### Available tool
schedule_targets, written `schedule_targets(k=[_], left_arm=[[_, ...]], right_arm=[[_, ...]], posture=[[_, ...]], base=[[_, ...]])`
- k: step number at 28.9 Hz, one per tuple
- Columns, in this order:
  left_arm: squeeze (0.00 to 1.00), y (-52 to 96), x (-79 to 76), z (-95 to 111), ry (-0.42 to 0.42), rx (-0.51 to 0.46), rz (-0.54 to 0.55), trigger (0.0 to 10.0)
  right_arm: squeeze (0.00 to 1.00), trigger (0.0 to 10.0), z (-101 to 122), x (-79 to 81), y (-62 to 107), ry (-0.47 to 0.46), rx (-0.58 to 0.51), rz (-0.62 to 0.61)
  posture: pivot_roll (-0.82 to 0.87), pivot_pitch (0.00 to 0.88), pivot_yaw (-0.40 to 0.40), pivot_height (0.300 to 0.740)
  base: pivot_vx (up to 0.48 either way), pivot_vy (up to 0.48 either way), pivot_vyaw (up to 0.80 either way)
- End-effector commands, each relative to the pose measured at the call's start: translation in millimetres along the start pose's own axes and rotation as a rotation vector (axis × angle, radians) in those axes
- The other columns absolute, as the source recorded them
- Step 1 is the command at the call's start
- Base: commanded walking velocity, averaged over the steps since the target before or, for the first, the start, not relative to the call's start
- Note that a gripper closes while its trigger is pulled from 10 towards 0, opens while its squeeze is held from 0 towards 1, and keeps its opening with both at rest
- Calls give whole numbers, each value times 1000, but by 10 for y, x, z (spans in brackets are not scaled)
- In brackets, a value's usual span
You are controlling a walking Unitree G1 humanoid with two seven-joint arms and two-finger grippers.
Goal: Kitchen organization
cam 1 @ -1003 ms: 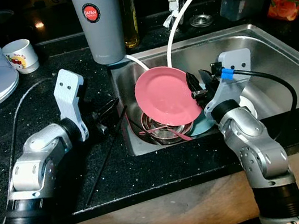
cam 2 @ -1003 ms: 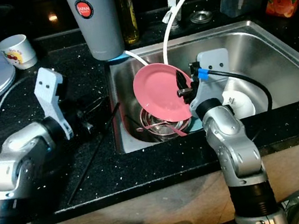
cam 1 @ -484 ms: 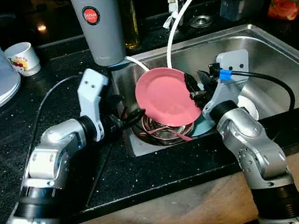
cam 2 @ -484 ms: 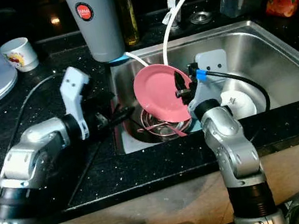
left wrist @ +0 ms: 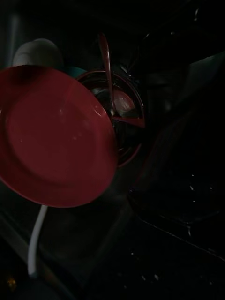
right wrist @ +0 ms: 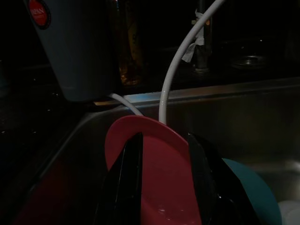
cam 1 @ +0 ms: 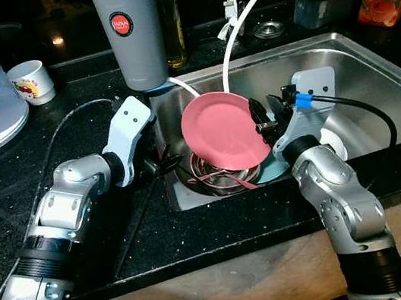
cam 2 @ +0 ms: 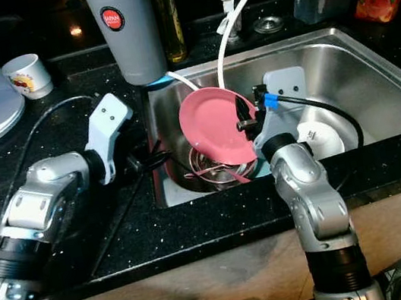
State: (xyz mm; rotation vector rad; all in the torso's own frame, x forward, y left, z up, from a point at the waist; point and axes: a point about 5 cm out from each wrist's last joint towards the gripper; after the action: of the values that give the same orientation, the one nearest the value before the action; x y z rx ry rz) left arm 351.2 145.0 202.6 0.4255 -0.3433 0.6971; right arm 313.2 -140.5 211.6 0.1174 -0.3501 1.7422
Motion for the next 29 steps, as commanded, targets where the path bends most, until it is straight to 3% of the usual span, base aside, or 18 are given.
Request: schedule_targets(k=[1, 2, 3, 4, 6, 8, 9, 10, 29], left_arm=[[0, -41, 2, -26, -17, 15, -11, 5490], [0, -41, 2, -26, -17, 15, -11, 5490], [0, -44, 6, -28, -19, 17, -9, 4667], [0, -47, 8, -29, -20, 18, -8, 4667], [0, -53, 10, -36, -22, 21, -7, 3647], [0, -57, 4, -49, -28, 29, -11, 1098], [0, -59, 2, -52, -28, 30, -12, 1098], [0, -59, -6, -56, -21, 29, -19, 0], [0, -54, 28, -43, -21, 12, -25, 0]], right_arm=[[0, 10000, -6, 13, 6, 0, 1, 5], [0, 10000, -6, 13, 6, 0, 1, 5], [0, 10000, -6, 15, 5, 1, 2, 6], [0, 10000, -7, 15, 5, 1, 2, 6], [0, 10000, -13, 16, 7, 3, 8, 9], [0, 10000, -20, 16, 9, 5, 14, 11], [0, 10000, -22, 16, 9, 6, 15, 12], [0, 10000, -23, 15, 9, 6, 16, 12], [0, 10000, -83, 60, 17, 7, 60, 61]], posture=[[1, 36, 60, 740], [1, 36, 60, 740], [1, 36, 60, 740], [1, 36, 59, 740], [1, 36, 59, 740], [1, 37, 59, 740], [1, 35, 58, 740], [1, 35, 58, 740], [1, 36, 56, 740]], base=[[0, 0, 0], [0, 0, 0], [0, 0, 0], [0, 0, 0], [0, 0, 0], [0, 0, 0], [0, 0, 0], [0, 0, 0], [0, 0, 0]])
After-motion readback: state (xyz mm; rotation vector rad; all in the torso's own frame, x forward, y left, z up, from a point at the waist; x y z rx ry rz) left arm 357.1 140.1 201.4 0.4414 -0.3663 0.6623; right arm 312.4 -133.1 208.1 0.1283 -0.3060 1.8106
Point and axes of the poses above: a point about 5 cm out from each wrist's last joint towards the gripper, its own y axis pointing back from the gripper into the wrist, its own z axis along the axis of the wrist's last joint, x = y × z, and after that the axes turned 12 degrees about -y, right-handed
